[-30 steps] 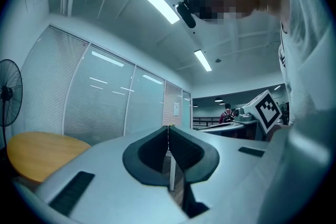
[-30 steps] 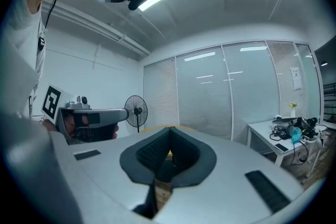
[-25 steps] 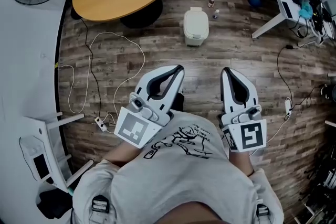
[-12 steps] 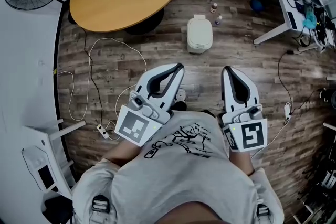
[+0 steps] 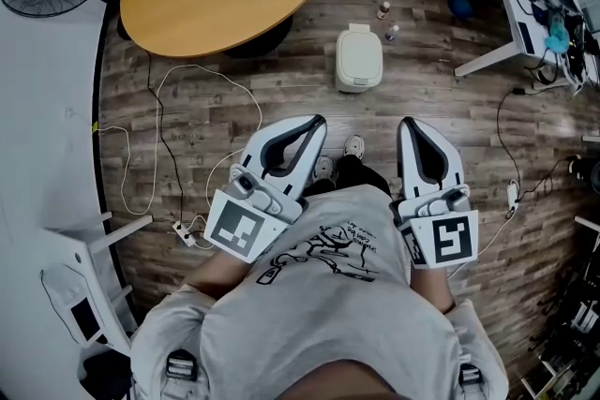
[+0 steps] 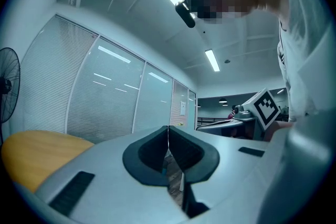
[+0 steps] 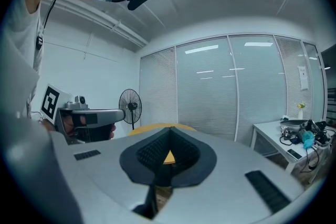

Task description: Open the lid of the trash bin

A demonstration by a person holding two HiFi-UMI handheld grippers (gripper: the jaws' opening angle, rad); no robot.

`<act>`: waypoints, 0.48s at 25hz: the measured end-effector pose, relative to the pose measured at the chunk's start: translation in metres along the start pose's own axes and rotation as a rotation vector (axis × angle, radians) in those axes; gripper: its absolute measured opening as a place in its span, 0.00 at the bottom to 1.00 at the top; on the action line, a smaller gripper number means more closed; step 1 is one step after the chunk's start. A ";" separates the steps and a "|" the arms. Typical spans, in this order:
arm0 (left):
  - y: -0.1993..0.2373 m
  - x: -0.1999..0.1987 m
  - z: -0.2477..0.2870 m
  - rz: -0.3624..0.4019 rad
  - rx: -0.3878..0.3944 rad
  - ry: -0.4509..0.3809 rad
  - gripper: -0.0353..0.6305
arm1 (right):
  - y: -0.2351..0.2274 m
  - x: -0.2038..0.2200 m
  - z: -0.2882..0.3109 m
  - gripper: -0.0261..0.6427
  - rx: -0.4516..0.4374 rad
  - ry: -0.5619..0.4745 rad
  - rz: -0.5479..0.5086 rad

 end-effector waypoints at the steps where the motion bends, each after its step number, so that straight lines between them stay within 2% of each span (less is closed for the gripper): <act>1: 0.002 0.001 0.000 -0.002 -0.002 -0.001 0.08 | -0.001 0.000 0.002 0.05 0.000 0.002 -0.001; 12: 0.018 -0.008 0.031 0.016 0.005 -0.036 0.08 | -0.026 -0.009 0.023 0.05 0.016 -0.026 -0.024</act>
Point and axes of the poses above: the fingertips, and each gripper's own axes: z forward along the fingers, y to its left, x out of its underside, the point moved 8 cm from there along -z, backward along the fingers, and after that the axes turned 6 degrees about x, right-handed, at the moved point
